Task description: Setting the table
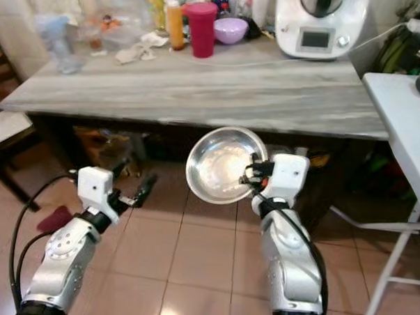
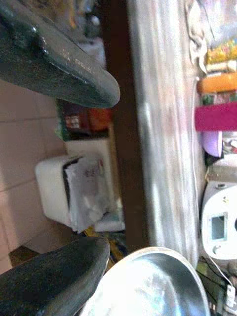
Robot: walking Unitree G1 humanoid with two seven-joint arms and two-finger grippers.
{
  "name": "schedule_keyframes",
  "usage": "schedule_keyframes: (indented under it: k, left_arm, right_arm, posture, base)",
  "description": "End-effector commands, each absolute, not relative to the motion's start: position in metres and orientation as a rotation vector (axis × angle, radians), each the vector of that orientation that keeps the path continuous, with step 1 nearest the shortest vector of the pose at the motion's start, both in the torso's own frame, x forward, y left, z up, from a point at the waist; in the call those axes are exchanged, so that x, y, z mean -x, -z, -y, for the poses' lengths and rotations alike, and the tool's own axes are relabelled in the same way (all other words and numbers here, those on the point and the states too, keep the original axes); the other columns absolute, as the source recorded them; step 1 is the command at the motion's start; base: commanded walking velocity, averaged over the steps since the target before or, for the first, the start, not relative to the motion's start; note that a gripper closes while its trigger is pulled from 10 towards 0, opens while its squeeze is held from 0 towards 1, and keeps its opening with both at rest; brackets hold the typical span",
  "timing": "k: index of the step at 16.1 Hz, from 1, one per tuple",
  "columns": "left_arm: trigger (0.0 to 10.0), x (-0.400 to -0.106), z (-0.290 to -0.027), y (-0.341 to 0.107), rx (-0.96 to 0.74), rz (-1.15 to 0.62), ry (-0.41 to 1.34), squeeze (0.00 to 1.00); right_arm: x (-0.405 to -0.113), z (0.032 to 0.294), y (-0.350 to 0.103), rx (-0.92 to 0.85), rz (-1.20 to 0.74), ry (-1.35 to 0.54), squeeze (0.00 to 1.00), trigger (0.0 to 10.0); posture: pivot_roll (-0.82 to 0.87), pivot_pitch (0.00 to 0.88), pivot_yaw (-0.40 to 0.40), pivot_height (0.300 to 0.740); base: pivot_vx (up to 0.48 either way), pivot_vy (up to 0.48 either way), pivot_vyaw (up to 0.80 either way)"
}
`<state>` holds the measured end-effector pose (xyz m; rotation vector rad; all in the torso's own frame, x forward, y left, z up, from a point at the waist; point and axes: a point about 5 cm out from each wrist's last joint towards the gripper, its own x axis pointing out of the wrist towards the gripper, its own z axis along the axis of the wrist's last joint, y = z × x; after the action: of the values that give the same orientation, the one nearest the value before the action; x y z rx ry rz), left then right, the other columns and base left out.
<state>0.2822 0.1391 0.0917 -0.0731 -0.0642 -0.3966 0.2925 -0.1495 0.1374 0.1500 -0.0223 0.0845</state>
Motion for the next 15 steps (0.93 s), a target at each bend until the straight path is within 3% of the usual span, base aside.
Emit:
schedule_keyframes:
  k: [1, 6, 15]
  left_arm:
    - [10.0, -0.283, -0.131, -0.096, 0.076, 0.080, 0.431, 0.00]
    - [10.0, -0.280, -0.128, -0.095, 0.077, 0.073, 0.452, 0.00]
    - [10.0, -0.276, -0.127, -0.091, 0.061, 0.060, 0.480, 0.00]
  right_arm:
    - [-0.293, 0.161, -0.141, -0.133, 0.043, -0.041, 0.00, 10.0]
    - [-0.296, 0.174, -0.143, -0.131, 0.062, 0.041, 0.00, 10.0]
    - [-0.296, 0.174, -0.143, -0.127, 0.069, 0.052, 0.00, 10.0]
  posture:
    - [-0.20, 0.053, 0.064, 0.740]
    - [-0.20, 0.052, 0.063, 0.740]
    - [-0.21, 0.048, 0.059, 0.740]
  base:
    - [0.480, 0.000, 0.00]
    - [0.480, 0.000, 0.00]
    - [0.480, 0.000, -0.09]
